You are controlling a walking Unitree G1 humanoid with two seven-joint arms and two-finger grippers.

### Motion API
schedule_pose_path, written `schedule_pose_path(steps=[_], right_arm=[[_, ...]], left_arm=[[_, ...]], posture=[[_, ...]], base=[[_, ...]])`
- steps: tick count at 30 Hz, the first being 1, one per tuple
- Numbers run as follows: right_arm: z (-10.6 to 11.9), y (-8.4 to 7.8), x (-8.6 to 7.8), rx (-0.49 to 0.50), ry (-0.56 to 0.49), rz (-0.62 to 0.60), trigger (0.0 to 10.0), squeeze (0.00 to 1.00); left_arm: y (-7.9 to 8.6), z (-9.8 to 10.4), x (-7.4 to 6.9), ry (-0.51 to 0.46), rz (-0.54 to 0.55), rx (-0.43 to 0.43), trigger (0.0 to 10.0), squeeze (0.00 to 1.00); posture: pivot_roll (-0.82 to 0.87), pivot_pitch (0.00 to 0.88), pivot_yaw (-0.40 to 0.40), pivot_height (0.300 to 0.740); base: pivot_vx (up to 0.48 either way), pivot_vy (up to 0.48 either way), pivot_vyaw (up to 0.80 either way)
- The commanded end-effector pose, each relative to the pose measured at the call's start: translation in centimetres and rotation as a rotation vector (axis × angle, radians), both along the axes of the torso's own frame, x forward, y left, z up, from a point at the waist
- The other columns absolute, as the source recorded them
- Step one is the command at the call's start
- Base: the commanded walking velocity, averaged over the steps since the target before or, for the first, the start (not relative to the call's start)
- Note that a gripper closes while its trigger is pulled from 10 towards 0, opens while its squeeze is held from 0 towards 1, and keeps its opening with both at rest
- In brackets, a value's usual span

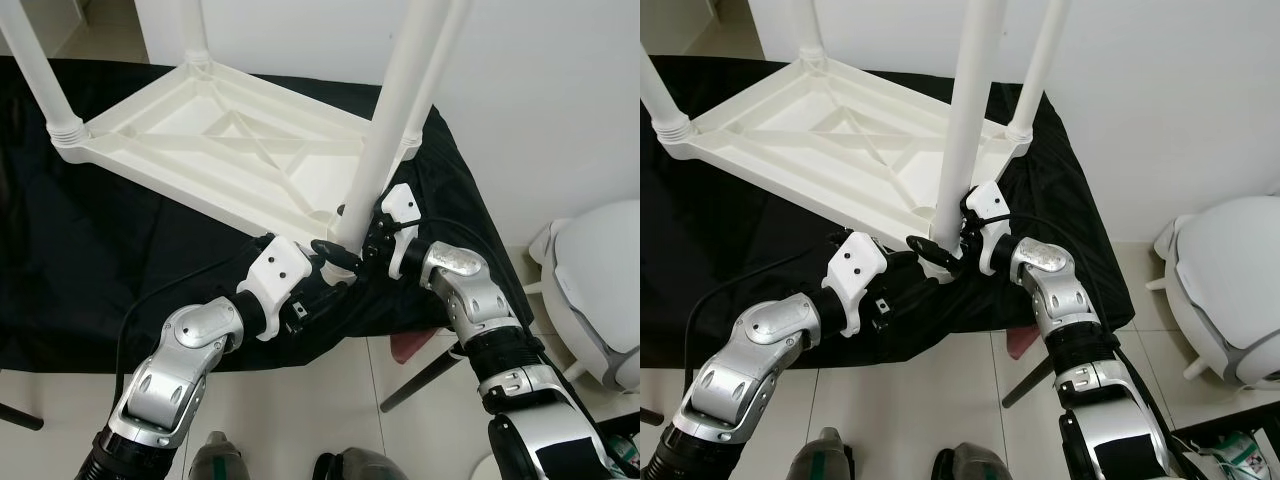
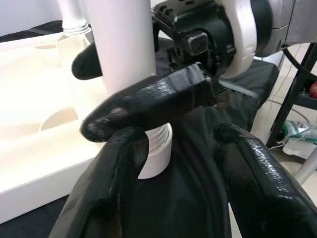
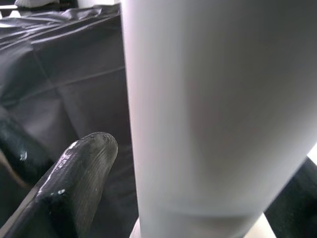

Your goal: Building children table

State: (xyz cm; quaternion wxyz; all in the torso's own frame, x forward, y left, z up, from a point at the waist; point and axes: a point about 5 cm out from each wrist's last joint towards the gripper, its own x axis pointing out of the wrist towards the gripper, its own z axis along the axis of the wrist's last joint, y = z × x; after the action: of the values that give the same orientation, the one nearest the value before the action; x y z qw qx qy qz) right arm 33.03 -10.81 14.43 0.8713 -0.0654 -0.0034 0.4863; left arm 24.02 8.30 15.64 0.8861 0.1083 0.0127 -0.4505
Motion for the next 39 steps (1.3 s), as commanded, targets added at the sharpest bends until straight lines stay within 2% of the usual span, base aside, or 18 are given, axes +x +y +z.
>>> schedule_pose_path(steps=[1,2,3,4,5,6,16,21,23,25,28,34,36,37,38,39], right_arm=[[-0.3,-0.1,0.3,-0.028,0.01,0.01,10.0,0.0],[-0.5,-0.2,0.5,-0.031,0.016,0.01,9.5,0.0],[-0.7,-0.3,0.7,-0.035,0.03,0.009,4.7,0.0],[-0.9,-0.5,0.8,-0.038,0.039,0.008,1.3,0.0],[-0.9,-0.5,0.8,-0.038,0.039,0.008,1.3,0.0],[-1.0,-0.6,0.9,-0.039,0.049,0.006,0.0,0.0],[-1.9,-1.6,1.2,-0.013,0.087,-0.027,0.0,0.0],[-1.5,-1.8,1.5,0.055,0.072,-0.103,0.0,0.0],[-1.0,-1.6,1.5,0.121,0.065,-0.188,0.0,0.0],[-0.9,-1.5,1.5,0.137,0.065,-0.218,0.0,0.0],[-0.4,-1.0,1.2,0.194,0.031,-0.331,0.0,0.0],[-0.1,-0.9,1.2,0.219,0.016,-0.474,0.0,0.0],[0.1,-1.0,1.2,0.233,0.019,-0.615,0.0,0.0],[0.1,-1.0,1.2,0.233,0.019,-0.615,0.0,0.0],[0.2,-0.7,0.8,0.249,0.015,-0.7,0.0,0.0],[0.2,-0.6,0.7,0.254,0.012,-0.729,0.0,0.0]], left_arm=[[-0.1,0.2,-0.1,-0.005,0.004,-0.005,10.0,0.0],[-0.1,0.2,-0.1,-0.005,0.005,-0.006,10.0,0.0],[-0.1,0.2,-0.1,-0.005,0.007,-0.007,10.0,0.0],[-0.1,0.2,-0.2,-0.003,0.01,-0.009,10.0,0.0],[-0.1,0.2,-0.2,-0.003,0.01,-0.009,10.0,0.0],[-0.1,0.2,-0.2,-0.003,0.012,-0.011,10.0,0.0],[-0.2,0.0,-0.6,0.011,-0.001,-0.012,10.0,0.0],[-0.3,-0.1,-0.8,0.017,-0.021,-0.006,10.0,0.0],[-0.2,-0.1,-0.8,0.019,-0.024,-0.003,10.0,0.0],[-0.2,-0.2,-0.9,0.02,-0.025,-0.003,10.0,0.0],[-0.3,-0.2,-0.9,0.021,-0.025,-0.003,10.0,0.0],[-0.4,-0.2,-0.8,0.022,-0.027,-0.004,10.0,0.0],[-0.4,-0.2,-0.9,0.022,-0.029,-0.004,10.0,0.0],[-0.4,-0.2,-0.9,0.022,-0.029,-0.004,10.0,0.0],[-0.4,-0.3,-0.9,0.023,-0.029,-0.004,10.0,0.0],[-0.4,-0.3,-0.9,0.024,-0.029,-0.005,10.0,0.0]], posture=[[0.06,0.0,-0.078,0.74],[0.06,0.0,-0.078,0.74],[0.06,0.0,-0.078,0.74],[0.06,0.0,-0.082,0.74],[0.06,0.0,-0.082,0.74],[0.06,0.0,-0.084,0.74],[0.06,0.0,-0.092,0.74],[0.06,0.0,-0.093,0.74],[0.06,0.0,-0.095,0.74],[0.06,0.0,-0.095,0.74],[0.05,0.0,-0.097,0.74],[0.05,0.0,-0.097,0.74],[0.05,0.0,-0.101,0.74],[0.05,0.0,-0.101,0.74],[0.05,0.0,-0.101,0.74],[0.05,0.0,-0.101,0.74]], base=[[0.0,0.0,0.0],[0.0,0.0,0.0],[0.0,0.0,0.0],[0.0,0.0,0.0],[0.0,0.0,0.0],[0.0,0.0,0.0],[0.0,0.0,0.0],[0.0,0.0,0.0],[0.0,0.0,0.0],[0.0,0.0,0.0],[0.0,0.0,0.0],[0.0,0.0,0.0],[0.0,0.0,0.0],[0.0,0.0,0.0],[0.0,0.0,0.0],[0.0,0.0,0.0]])
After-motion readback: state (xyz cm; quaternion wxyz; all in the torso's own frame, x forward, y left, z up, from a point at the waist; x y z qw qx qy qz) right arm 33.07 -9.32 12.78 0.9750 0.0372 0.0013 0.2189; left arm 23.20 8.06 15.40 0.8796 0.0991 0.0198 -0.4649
